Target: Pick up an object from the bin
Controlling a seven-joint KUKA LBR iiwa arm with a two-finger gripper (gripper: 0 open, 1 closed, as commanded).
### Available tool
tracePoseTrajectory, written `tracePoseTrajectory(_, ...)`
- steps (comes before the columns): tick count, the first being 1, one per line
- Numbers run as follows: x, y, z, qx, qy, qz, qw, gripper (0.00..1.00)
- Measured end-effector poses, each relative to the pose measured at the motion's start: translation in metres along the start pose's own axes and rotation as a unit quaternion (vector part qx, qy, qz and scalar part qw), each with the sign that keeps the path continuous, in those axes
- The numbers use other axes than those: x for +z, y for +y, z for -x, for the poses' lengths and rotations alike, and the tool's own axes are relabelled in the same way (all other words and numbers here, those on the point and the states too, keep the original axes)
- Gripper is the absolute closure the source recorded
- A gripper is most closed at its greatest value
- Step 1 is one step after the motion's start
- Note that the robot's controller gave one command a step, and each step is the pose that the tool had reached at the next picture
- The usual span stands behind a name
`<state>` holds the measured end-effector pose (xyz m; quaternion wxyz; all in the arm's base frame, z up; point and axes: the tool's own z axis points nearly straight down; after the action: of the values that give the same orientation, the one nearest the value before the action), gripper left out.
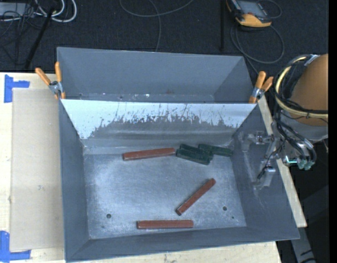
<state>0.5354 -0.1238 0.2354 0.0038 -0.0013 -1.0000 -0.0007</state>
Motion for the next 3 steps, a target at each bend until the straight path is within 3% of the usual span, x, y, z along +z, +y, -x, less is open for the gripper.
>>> tracePoseTrajectory(1, 0.159, 0.018, 0.013, 0.073, 0.0002, 0.001, 0.9973, 0.0)
tracePoseTrajectory(2, 0.167, 0.085, -0.006, 0.105, -0.0012, 0.002, 0.9944, 0.0)
tracePoseTrajectory(3, 0.166, 0.123, -0.008, -0.061, -0.0028, 0.0, 0.9981, 0.0)
